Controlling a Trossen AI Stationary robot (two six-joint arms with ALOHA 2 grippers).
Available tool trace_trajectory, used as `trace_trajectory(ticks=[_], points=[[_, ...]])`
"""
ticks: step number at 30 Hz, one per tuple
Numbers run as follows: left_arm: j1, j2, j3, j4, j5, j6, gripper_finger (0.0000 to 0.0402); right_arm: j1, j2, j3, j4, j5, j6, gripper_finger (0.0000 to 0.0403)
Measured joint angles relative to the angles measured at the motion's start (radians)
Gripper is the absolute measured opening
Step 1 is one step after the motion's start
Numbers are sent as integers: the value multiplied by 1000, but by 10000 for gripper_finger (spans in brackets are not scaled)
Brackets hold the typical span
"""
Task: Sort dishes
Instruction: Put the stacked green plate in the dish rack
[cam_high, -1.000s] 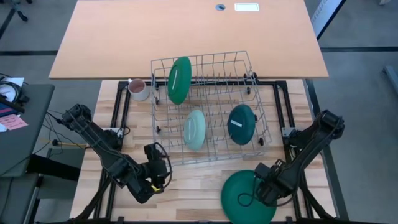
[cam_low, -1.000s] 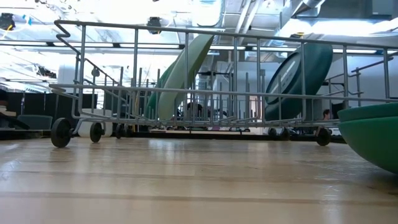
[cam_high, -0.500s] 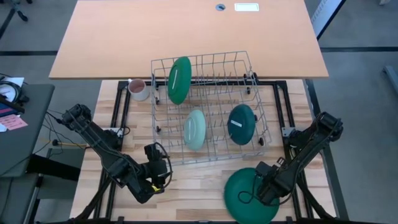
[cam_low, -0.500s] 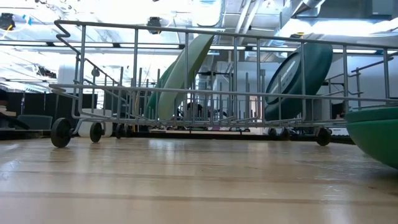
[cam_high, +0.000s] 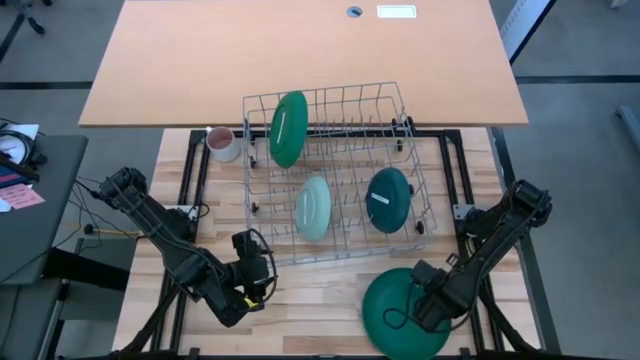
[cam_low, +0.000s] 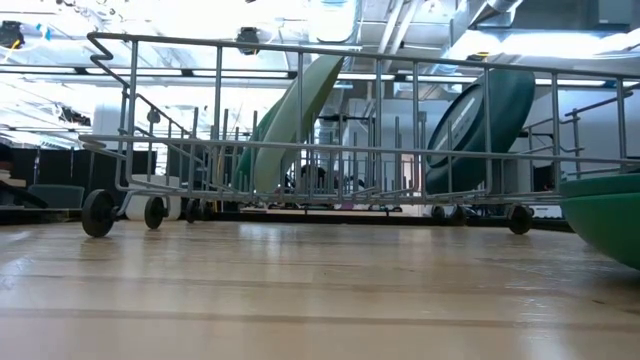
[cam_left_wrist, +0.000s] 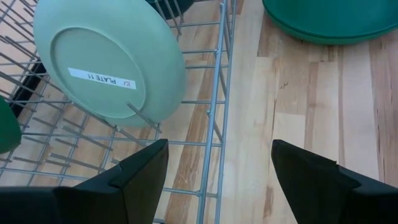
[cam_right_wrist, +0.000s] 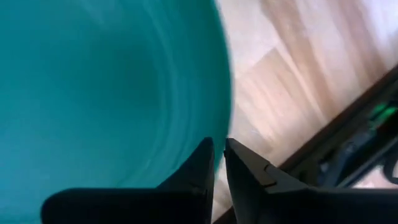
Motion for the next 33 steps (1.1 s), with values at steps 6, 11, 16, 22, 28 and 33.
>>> trace_trajectory(ticks=[6, 11, 16, 22, 28, 33], points=[[0, 0, 0, 0, 0, 0, 278, 0, 0, -5, 43, 18, 0, 103], [0, 0, 0, 0, 0, 0, 278, 0, 0, -33, 42, 23, 0, 186], [0, 0, 0, -1, 0, 1, 278, 0, 0, -40, 27, 22, -6, 231], [0, 0, 0, -1, 0, 2, 278, 0, 0, -40, 2, 23, 7, 204], [0, 0, 0, -1, 0, 2, 278, 0, 0, -3, -60, 22, 35, 191], [0, 0, 0, -1, 0, 5, 278, -3, 0, 15, -91, -4, 65, 217]])
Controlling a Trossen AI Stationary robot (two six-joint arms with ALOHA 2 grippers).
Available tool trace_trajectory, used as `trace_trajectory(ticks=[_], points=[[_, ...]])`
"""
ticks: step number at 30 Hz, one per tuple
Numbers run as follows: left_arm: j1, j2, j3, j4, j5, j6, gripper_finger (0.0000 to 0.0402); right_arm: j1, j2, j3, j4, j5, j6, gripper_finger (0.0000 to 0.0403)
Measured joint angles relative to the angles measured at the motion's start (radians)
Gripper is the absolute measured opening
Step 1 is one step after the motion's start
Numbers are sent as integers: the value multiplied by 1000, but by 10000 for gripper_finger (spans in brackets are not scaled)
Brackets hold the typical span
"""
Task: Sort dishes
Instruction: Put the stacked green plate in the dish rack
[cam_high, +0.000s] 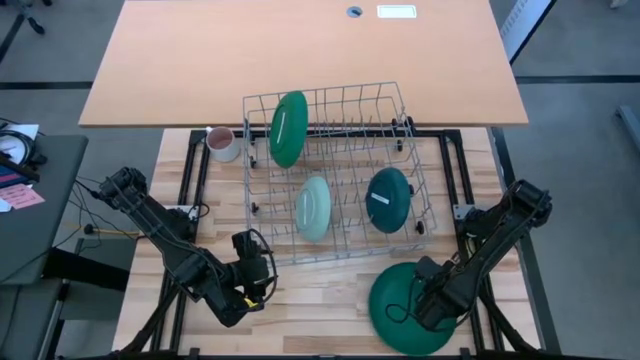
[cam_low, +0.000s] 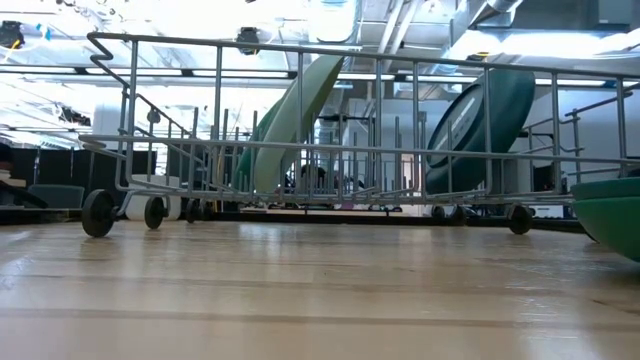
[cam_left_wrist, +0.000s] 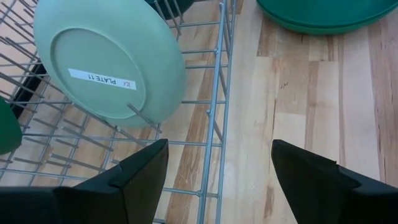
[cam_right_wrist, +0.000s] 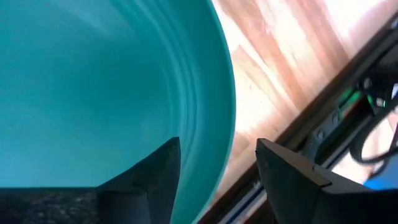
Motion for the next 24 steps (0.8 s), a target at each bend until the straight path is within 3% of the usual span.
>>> trace_trajectory(ticks=[6, 13, 19, 24], points=[[0, 0, 0, -1, 0, 14, 278, -33, 5, -20, 0, -54, 5, 252], [-1, 0, 0, -1, -2, -12, 278, -40, 5, -28, 2, -53, -41, 255], [1, 0, -1, 32, -3, -67, 278, -26, 6, -28, 32, 49, -63, 256], [8, 0, -1, 90, -3, 0, 278, -4, 6, -46, 40, 82, -29, 256]])
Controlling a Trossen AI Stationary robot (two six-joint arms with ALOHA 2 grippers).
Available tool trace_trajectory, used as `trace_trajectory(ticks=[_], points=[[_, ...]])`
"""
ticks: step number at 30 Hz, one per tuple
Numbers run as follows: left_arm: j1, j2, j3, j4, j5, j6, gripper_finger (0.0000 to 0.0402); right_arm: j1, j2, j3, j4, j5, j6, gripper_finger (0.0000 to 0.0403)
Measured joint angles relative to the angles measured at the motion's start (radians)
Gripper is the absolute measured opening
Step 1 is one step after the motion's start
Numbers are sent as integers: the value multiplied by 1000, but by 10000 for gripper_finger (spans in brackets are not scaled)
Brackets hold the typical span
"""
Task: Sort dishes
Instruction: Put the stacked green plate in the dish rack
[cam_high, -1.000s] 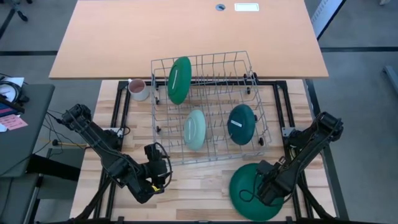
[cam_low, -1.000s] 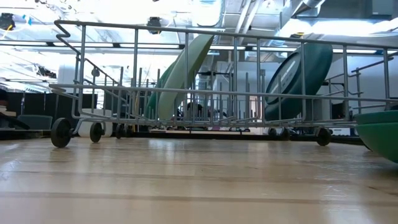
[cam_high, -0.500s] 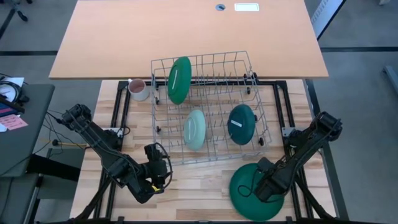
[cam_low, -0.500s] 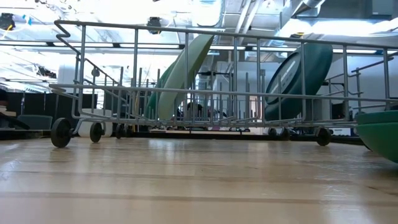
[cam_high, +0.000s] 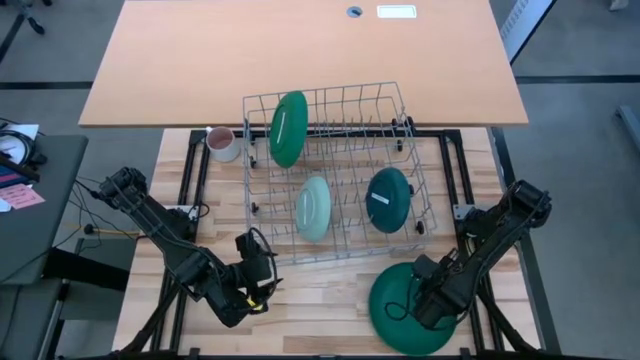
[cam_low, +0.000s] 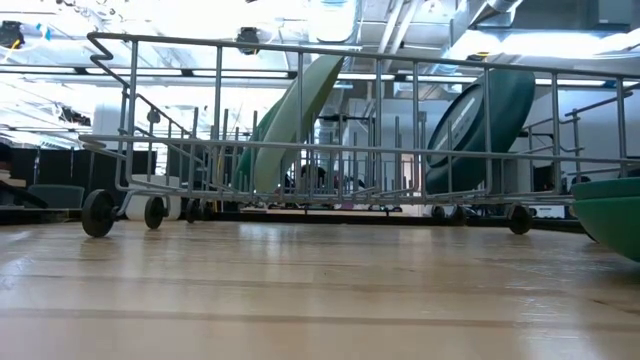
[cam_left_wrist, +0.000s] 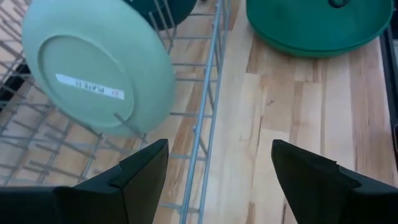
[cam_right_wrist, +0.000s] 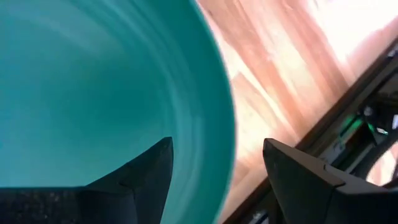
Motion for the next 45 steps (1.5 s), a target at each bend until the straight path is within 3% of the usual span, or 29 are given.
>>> trace_trajectory(ticks=[14, 19, 31, 45], points=[[52, 0, 0, 7, -32, 135, 278, 8, 0, -108, 121, -29, -7, 249], [62, 0, 0, 6, -34, 149, 278, 7, 0, -109, 113, -38, -8, 210], [61, 0, 0, 8, -34, 106, 278, 8, -2, -107, 64, -87, -13, 72], [61, 0, 0, 11, -34, 96, 278, 0, 0, -108, -1, -122, -89, 50]])
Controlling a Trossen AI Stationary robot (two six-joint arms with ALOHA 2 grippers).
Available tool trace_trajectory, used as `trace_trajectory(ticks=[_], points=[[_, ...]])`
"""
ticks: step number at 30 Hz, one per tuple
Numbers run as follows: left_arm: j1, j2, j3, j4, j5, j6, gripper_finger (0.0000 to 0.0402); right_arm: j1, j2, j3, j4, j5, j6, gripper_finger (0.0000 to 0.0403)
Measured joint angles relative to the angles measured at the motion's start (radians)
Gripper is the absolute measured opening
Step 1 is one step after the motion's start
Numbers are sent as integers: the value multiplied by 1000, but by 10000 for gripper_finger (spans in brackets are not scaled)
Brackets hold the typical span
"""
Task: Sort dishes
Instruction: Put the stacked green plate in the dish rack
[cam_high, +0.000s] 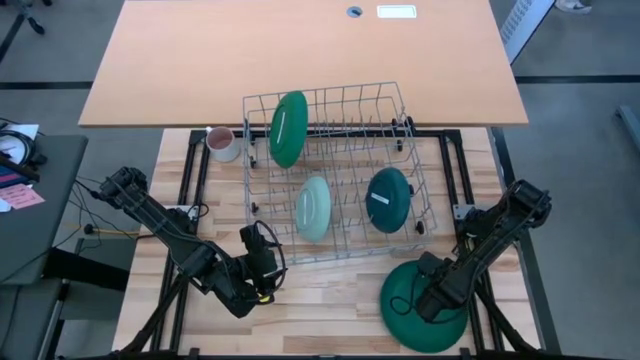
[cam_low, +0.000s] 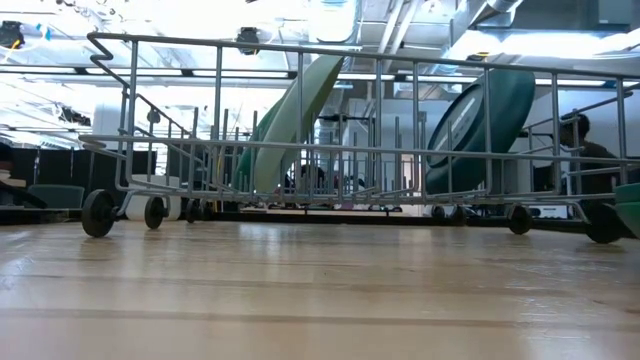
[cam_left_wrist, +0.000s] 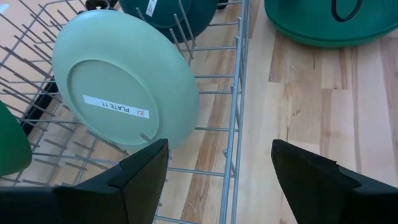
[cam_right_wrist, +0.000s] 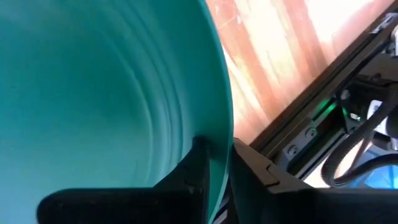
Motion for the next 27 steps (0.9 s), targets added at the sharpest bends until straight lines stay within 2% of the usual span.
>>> trace_trajectory(ticks=[9, 14, 20, 27], points=[[0, 0, 0, 15, 0, 0, 278, -29, 2, 6, -5, -2, -50, 50], [-7, 0, 0, 15, 0, 1, 278, -48, 0, 8, -5, -44, -94, 10], [-11, 1, 0, 13, 1, 10, 278, -72, 1, 9, -20, -49, -139, 2], [-11, 1, 0, 13, 7, 34, 278, -93, 2, 70, -140, -47, -175, 0]])
